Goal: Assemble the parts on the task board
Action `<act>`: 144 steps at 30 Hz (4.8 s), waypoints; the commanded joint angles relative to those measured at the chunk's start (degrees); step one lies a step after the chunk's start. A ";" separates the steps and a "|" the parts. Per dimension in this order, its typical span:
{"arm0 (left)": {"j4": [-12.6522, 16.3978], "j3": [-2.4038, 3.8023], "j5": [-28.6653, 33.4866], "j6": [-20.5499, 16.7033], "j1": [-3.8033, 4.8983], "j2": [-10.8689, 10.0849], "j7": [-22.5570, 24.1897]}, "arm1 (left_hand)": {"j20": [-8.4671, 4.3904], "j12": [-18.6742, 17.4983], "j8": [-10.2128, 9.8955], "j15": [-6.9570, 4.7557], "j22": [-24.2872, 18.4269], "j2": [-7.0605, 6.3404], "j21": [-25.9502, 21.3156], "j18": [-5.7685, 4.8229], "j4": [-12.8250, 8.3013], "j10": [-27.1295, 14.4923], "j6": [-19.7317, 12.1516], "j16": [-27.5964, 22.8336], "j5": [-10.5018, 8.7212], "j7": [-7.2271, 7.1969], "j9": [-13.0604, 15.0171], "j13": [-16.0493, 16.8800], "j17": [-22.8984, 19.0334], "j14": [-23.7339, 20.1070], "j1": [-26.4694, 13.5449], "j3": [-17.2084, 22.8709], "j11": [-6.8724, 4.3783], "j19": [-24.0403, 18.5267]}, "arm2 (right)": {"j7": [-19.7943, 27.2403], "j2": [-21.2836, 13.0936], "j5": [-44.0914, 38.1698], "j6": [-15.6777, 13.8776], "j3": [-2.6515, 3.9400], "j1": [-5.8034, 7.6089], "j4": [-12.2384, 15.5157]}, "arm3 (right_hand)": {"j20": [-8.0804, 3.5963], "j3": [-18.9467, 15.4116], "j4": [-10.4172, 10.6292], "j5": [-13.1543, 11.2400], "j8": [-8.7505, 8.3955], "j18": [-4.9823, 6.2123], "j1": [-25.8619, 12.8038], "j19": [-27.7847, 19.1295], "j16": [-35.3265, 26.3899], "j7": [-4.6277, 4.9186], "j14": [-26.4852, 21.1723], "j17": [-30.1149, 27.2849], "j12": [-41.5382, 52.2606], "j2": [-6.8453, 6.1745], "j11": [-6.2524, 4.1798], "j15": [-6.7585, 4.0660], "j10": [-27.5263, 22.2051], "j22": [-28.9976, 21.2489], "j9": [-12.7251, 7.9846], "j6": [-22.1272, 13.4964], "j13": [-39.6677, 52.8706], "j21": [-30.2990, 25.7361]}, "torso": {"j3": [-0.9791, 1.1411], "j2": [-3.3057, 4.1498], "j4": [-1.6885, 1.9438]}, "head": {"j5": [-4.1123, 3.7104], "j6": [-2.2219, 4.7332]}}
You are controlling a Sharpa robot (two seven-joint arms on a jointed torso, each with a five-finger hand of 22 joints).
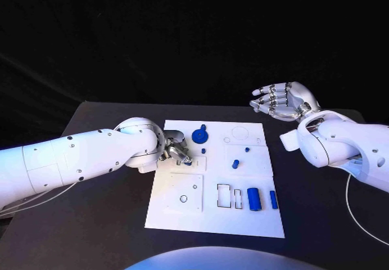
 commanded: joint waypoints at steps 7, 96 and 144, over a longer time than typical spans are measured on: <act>-0.55 -0.15 1.53 1.28 -0.15 0.78 -0.12 | -0.84 0.64 0.42 -0.82 1.30 0.27 0.37 -1.35 -8.97 1.17 1.67 0.16 -0.37 -1.68 0.21 0.71 9.44 4.40 -1.87 7.77 -0.37 0.51 | 0.57 0.07 -0.11 0.97 0.01 -0.06 -0.03 | 0.32 -0.22 -0.02 -0.22 -0.28 0.26 -0.60 -0.06 -0.26 0.92 0.01 -0.05 -0.19 -0.03 0.39 0.31 0.05 -0.05 -0.09 -0.36 -0.05 -0.22 | 0.01 -0.01 -0.01 | -0.09 -0.14; 1.92 4.14 3.08 1.35 1.03 -1.84 -0.24 | -1.05 -2.03 -3.08 -0.79 0.15 1.12 -0.87 -1.10 6.28 -1.83 1.89 -0.07 -11.65 -1.55 -0.34 -3.13 9.33 4.35 -3.27 -22.64 -0.14 -0.17 | 0.76 0.12 0.30 0.68 0.00 -0.34 -0.48 | 0.69 -1.62 0.23 -0.22 -0.30 0.19 -1.61 -0.62 -1.66 1.05 -0.87 -0.74 0.07 0.52 0.60 0.71 -0.05 -1.60 -0.29 -0.28 -1.37 -1.19 | -0.03 -0.03 -0.03 | -0.39 0.02; -17.93 2.33 0.26 12.69 5.69 5.83 -0.41 | 0.93 -1.82 -8.50 1.20 -0.69 3.30 -1.49 -0.87 6.49 -3.45 -0.93 -0.09 -11.52 0.88 -2.81 -4.22 9.27 4.30 -0.98 -25.25 2.05 -0.83 | 0.48 0.38 0.30 0.72 0.00 -0.39 -0.79 | 0.74 -1.88 0.26 -0.19 -0.34 0.22 -1.72 -0.65 -1.81 1.09 -0.88 -0.83 0.12 0.67 0.64 0.75 -0.11 -1.85 -0.34 -0.33 -1.59 -1.27 | -0.07 0.09 -0.04 | 0.36 0.11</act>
